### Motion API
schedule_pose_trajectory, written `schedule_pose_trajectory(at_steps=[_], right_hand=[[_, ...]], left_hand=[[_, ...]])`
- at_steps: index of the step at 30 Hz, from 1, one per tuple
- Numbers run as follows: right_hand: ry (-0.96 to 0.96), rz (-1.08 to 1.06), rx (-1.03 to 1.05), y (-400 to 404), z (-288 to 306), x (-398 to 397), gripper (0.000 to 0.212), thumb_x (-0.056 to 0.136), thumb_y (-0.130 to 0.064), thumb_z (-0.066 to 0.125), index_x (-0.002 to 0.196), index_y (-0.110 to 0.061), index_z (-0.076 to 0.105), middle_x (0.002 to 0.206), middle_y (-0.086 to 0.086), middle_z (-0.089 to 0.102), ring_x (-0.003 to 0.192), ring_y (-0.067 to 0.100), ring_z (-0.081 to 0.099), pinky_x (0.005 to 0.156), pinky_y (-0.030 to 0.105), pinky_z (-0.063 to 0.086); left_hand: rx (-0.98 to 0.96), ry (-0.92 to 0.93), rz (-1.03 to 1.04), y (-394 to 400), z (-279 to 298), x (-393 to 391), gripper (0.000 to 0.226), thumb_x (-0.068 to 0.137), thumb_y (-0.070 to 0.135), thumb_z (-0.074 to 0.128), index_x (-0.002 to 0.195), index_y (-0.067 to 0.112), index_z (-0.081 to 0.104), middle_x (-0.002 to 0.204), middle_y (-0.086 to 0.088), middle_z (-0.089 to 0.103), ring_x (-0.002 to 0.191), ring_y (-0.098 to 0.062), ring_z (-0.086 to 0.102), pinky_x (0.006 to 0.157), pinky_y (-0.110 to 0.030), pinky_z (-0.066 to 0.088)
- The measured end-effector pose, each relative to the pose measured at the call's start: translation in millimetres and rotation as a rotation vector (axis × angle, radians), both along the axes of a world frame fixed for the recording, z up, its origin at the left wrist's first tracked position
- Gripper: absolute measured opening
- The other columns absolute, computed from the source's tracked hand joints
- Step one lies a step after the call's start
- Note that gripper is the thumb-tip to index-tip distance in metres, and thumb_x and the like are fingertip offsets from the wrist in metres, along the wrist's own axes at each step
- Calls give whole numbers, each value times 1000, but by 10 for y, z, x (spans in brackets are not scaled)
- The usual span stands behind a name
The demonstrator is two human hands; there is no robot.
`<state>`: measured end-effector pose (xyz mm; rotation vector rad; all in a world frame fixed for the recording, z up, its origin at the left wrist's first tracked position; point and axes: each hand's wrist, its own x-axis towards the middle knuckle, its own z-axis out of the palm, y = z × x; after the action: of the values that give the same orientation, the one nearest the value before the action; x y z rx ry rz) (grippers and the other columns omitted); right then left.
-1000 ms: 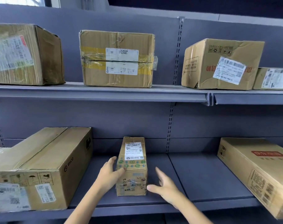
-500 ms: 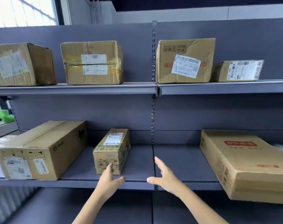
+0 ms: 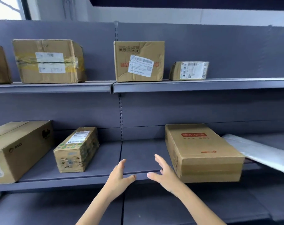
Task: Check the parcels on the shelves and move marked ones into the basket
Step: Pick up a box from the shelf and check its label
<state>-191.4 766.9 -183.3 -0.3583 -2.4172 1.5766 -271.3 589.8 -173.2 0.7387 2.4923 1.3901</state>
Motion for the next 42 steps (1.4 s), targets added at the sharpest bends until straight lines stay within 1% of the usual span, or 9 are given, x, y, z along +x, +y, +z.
schedule_pose_trajectory(at_steps=[6, 9, 14, 23, 27, 31, 35, 38, 42], right_hand=[[18, -204, -16, 474, 126, 477, 73, 78, -30, 66, 140, -37, 28, 147, -12, 28, 138, 11, 26, 113, 30, 26], [22, -306, -7, 758, 128, 715, 71, 79, -29, 68, 139, -35, 31, 147, -10, 33, 135, 9, 30, 112, 28, 26], [2, -418, -23, 1096, 7, 1143, 73, 78, -31, 69, 140, -33, 31, 149, -10, 31, 137, 13, 29, 110, 26, 28], [87, -661, 33, 1881, -123, 1504, 74, 81, -28, 69, 143, -21, 30, 148, 1, 35, 137, 21, 31, 111, 37, 30], [35, -650, 70, 2340, -217, 1500, 81, 80, -33, 69, 145, -18, 24, 150, 4, 31, 137, 24, 31, 111, 40, 31], [-33, -532, -18, 2685, -343, 1413, 86, 78, -38, 69, 147, -17, 21, 151, 1, 30, 138, 22, 31, 111, 37, 31], [-95, -412, -32, 2870, -500, 1252, 81, 72, -40, 72, 140, -16, 35, 135, 0, 51, 124, 17, 47, 103, 32, 40], [-133, -428, -31, 2885, -532, 1164, 82, 73, -40, 73, 138, -8, 34, 135, 8, 51, 124, 23, 47, 100, 34, 41], [-94, -450, -33, 2824, -516, 1179, 78, 77, -34, 71, 139, -6, 33, 137, 11, 48, 126, 27, 45, 100, 36, 40]], left_hand=[[64, 5, -134, 605, 80, -54, 69, 84, 28, 62, 142, 25, 24, 144, -3, 36, 130, -20, 37, 102, -35, 37], [96, -36, -212, 932, 6, 8, 69, 85, 28, 63, 143, 21, 25, 144, -4, 36, 130, -21, 38, 101, -31, 36], [59, -71, -318, 1282, -205, 143, 73, 82, 30, 66, 142, 20, 25, 146, -4, 34, 133, -19, 36, 107, -34, 35], [46, -83, -263, 1819, -310, 320, 71, 84, 28, 63, 142, 22, 23, 137, -1, 39, 126, -19, 42, 100, -33, 38], [69, -150, -177, 2062, -388, 457, 71, 83, 24, 64, 140, 24, 21, 135, -1, 39, 120, -20, 44, 99, -38, 43], [174, -199, -76, 2248, -418, 631, 68, 85, 8, 59, 138, 22, 19, 125, 1, 44, 112, -15, 41, 91, -29, 37], [226, -233, 78, 2336, -519, 702, 58, 85, 12, 61, 134, 22, 30, 123, 0, 53, 109, -18, 49, 87, -31, 38], [239, -236, 111, 2338, -558, 767, 50, 87, 11, 59, 127, 30, 36, 116, 9, 58, 106, -14, 54, 81, -26, 41], [239, -217, 146, 2280, -584, 890, 48, 87, 7, 55, 129, 25, 41, 112, 10, 61, 109, -18, 56, 81, -26, 42]])
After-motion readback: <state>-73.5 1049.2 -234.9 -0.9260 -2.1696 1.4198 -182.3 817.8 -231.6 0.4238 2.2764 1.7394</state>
